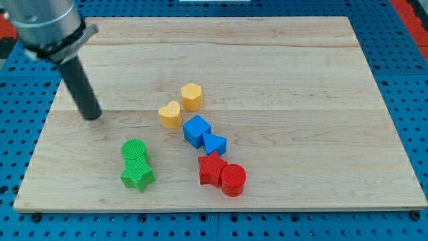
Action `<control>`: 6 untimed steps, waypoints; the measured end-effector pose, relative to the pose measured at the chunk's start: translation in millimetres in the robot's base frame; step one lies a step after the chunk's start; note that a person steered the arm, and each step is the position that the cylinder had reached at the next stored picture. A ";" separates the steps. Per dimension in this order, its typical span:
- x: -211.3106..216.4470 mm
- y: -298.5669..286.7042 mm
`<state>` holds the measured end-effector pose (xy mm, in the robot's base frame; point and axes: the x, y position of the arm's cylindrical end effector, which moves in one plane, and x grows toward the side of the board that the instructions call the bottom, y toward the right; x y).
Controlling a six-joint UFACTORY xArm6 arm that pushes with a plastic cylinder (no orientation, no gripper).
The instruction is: Push the yellow heart to the yellow hexagon
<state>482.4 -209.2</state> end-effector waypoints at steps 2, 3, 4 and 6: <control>115.5 19.4; 126.5 62.5; 119.1 44.2; 36.3 -16.7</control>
